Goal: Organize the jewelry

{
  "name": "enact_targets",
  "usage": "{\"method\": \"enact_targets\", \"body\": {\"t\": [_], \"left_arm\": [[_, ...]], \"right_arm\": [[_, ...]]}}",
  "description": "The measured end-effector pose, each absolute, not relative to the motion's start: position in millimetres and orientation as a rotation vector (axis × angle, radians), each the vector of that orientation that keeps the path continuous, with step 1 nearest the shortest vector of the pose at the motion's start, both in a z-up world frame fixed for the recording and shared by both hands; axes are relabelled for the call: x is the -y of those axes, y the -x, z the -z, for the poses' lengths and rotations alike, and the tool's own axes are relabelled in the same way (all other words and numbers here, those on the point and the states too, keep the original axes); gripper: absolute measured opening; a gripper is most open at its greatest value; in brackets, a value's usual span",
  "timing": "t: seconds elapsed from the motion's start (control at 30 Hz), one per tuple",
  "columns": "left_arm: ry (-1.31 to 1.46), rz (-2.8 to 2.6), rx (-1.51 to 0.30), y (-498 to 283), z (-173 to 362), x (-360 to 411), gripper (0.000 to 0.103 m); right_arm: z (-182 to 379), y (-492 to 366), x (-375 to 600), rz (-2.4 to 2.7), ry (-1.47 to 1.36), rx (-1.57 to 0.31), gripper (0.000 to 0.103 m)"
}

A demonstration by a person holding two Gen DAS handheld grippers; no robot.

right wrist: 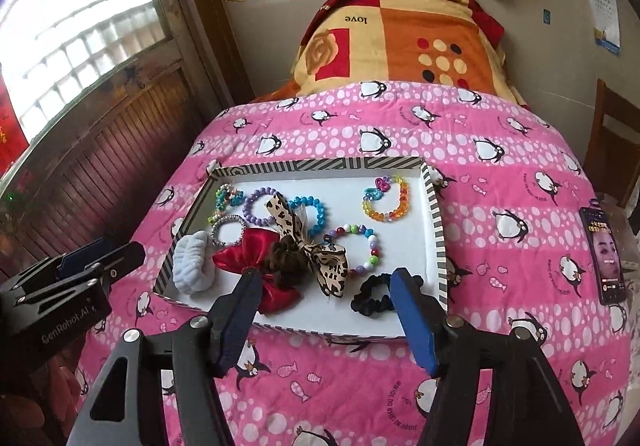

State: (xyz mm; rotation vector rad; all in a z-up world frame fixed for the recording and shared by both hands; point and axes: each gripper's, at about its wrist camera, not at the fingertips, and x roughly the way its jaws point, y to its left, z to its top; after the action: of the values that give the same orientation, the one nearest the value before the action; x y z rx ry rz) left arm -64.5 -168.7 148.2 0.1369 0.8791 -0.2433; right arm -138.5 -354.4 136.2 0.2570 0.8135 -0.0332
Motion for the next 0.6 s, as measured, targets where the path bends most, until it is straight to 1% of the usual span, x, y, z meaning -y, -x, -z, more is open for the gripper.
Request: {"method": "enact_targets", "body": {"t": [0.6], "left_arm": [[-0.153,0.232,-0.88,63.8,-145.5,172.3,0.051]], "right_arm": [[-133.4,133.3,356.6,0.036,-0.254,-0.833,0.065]]}}
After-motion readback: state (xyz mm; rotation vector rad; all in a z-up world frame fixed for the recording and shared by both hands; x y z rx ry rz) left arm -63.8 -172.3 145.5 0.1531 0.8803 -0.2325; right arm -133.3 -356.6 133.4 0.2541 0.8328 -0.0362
